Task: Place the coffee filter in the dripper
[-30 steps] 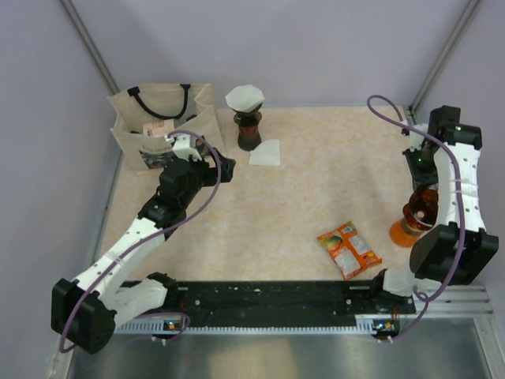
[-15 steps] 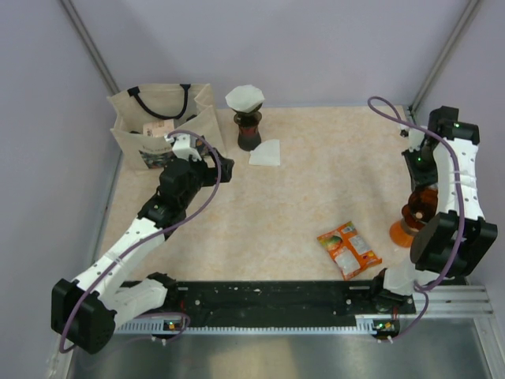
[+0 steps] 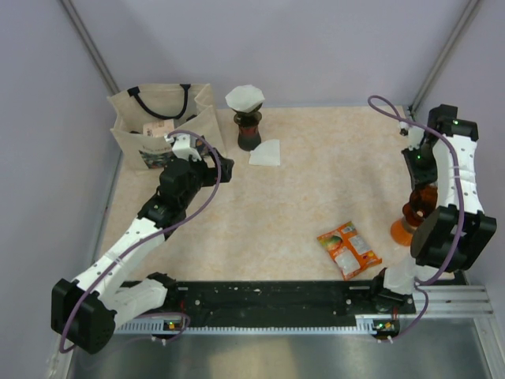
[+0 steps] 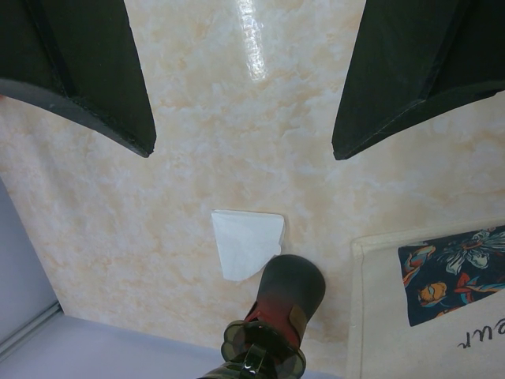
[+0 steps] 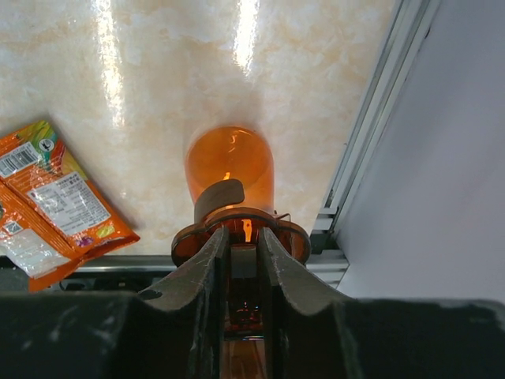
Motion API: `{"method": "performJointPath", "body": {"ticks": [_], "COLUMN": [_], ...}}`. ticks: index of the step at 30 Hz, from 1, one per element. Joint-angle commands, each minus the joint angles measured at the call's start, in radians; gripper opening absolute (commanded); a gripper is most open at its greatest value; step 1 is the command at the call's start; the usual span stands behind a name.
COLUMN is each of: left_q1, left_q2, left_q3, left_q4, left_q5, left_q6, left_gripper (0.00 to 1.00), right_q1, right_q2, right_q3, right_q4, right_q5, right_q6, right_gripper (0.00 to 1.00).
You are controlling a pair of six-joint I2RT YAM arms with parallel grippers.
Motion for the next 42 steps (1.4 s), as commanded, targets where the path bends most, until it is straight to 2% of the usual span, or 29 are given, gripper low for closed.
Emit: {"method": "performJointPath", "body": {"ticks": [1, 2, 6, 13, 16, 23, 27, 30, 32, 36, 39, 42], "left_q1": [0.003, 0.002, 0.003, 0.003, 0.002, 0.003, 0.003, 0.002, 0.002, 0.002, 0.003, 0.012], "left_q2": [-0.007, -0.007, -0.005, -0.008, -0.01, -0.039, -0.057, -0.073, -0.083, -0.099, -0.111, -0.088], "left_q3": [0.045, 0.044, 0.045, 0.044, 0.044, 0.039, 0.033, 0.028, 0.024, 0.018, 0.009, -0.002], "left_q4": [0.028, 0.028, 0.026, 0.026, 0.025, 0.011, -0.007, -0.032, -0.065, -0.108, -0.13, -0.11], "left_q5": [-0.001, -0.001, -0.001, -0.002, -0.002, -0.019, -0.025, -0.041, -0.057, -0.085, -0.108, -0.075], "left_q6": [0.015, 0.015, 0.015, 0.015, 0.015, 0.011, -0.003, -0.014, -0.026, -0.04, -0.057, -0.095], "left_gripper": [0.99, 0.99, 0.99, 0.99, 0.99, 0.99, 0.99, 0.99, 0.99, 0.99, 0.99, 0.99], "right_q1": [-0.012, -0.014, -0.012, -0.012, -0.012, 0.009, 0.101, 0.118, 0.181, 0.336, 0.433, 0.468], "right_q2": [0.004, 0.002, -0.004, -0.027, -0.052, -0.148, -0.268, -0.34, -0.383, -0.408, -0.366, -0.339], "right_q3": [0.038, 0.036, 0.03, 0.041, 0.058, 0.116, 0.052, -0.037, -0.124, -0.335, -0.405, -0.468], "right_q4": [0.048, 0.048, 0.062, 0.091, 0.12, 0.241, 0.471, 0.669, 0.819, 1.144, 1.208, 1.252], "right_q5": [-0.001, 0.002, -0.002, -0.019, -0.051, -0.241, -0.315, -0.526, -0.586, -0.507, -0.379, -0.329], "right_q6": [-0.005, -0.007, -0.007, -0.007, -0.014, -0.004, 0.088, 0.246, 0.373, 0.689, 0.803, 0.884], "right_gripper": [0.25, 0.33, 0.36, 0.49, 0.99, 0.99, 0.99, 0.99, 0.99, 0.99, 0.99, 0.99]}}
